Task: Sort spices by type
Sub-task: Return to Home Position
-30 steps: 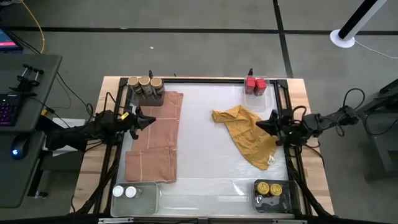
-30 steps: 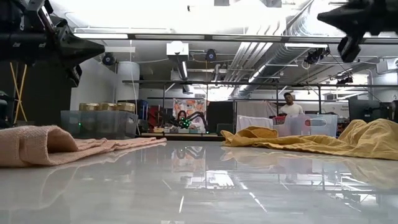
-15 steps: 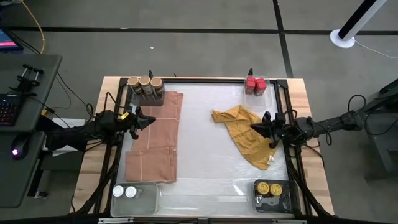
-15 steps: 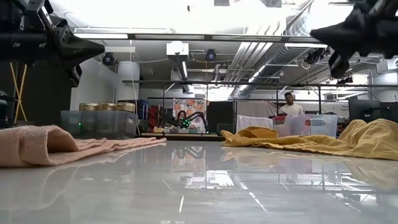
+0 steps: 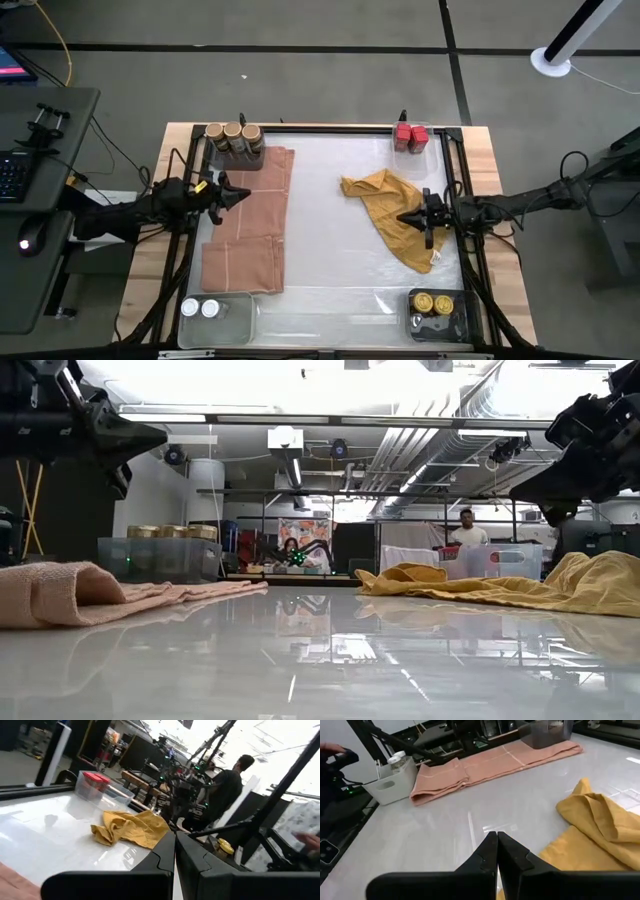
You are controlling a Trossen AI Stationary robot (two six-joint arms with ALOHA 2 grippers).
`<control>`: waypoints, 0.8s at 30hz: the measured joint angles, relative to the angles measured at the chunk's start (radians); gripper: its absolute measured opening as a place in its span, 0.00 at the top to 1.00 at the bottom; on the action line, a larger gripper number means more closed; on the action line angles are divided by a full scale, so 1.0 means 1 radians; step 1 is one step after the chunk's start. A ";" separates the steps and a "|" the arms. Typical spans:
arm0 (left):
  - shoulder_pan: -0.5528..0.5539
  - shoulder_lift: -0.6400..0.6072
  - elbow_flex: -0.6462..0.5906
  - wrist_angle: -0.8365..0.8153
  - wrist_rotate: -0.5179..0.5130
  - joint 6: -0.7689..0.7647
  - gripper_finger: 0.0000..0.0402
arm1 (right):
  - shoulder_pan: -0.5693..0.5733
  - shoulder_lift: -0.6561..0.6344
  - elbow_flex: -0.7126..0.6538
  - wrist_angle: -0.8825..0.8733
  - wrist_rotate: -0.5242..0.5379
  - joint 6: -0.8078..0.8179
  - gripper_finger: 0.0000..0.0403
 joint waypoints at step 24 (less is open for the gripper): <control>-0.064 0.000 0.000 -0.008 0.000 0.002 1.00 | -0.119 -0.253 -0.032 0.207 -0.007 0.000 1.00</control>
